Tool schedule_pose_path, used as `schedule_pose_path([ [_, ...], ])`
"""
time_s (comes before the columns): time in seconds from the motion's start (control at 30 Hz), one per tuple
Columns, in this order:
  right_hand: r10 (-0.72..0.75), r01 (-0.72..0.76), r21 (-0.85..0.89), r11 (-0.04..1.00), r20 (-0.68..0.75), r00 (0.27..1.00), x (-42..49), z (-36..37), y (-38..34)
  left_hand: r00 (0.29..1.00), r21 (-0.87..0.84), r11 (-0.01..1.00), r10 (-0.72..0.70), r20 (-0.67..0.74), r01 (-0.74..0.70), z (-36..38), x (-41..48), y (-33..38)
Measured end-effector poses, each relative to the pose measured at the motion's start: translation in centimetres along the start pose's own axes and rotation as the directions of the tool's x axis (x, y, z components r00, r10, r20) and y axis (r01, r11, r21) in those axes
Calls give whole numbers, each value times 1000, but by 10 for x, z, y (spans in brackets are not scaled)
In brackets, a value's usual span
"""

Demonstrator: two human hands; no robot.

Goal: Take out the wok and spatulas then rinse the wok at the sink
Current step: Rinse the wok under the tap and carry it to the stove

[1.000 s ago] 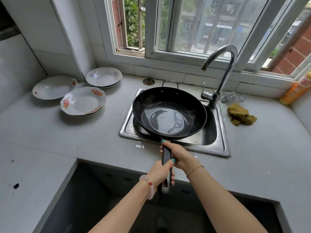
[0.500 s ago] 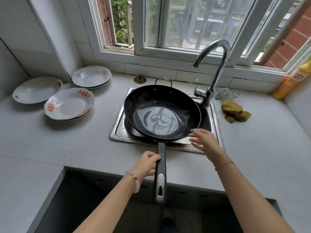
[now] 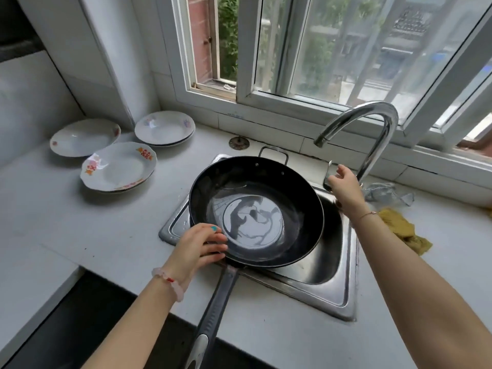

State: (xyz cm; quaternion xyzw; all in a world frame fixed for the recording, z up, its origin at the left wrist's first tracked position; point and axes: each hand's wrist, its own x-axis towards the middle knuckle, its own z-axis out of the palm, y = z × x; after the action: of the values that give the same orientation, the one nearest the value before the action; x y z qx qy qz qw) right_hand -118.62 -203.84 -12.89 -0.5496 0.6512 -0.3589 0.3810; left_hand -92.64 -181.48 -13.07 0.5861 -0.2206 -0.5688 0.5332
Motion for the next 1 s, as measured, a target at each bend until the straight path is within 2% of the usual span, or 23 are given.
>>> schedule_pose_path([
  [0.23,-25,25,6,1000,75,997,27,15,4,996,-102,995,-12,-90,2,2,4,5],
  [0.33,-38,36,21,999,86,996,29,18,7,982,10,999,-28,-186,30,-7,0,-1],
  [0.4,-48,47,21,999,82,995,30,19,7,974,77,990,-102,-202,120,-12,-6,-11],
  [0.5,-74,73,17,997,69,995,30,21,8,951,131,945,-286,-118,301,-13,-16,-30],
  [0.57,-81,81,10,997,54,995,31,23,10,927,181,912,-374,-7,369,-9,-19,-42],
  [0.67,-87,86,16,996,46,995,32,23,13,878,5,893,-443,180,449,0,-18,-53],
  [0.8,-80,80,19,997,34,996,34,21,18,883,1,894,-443,156,448,6,-14,-59],
  [1.0,-34,33,9,999,78,996,33,20,20,845,18,864,-496,198,503,11,-8,-62],
])
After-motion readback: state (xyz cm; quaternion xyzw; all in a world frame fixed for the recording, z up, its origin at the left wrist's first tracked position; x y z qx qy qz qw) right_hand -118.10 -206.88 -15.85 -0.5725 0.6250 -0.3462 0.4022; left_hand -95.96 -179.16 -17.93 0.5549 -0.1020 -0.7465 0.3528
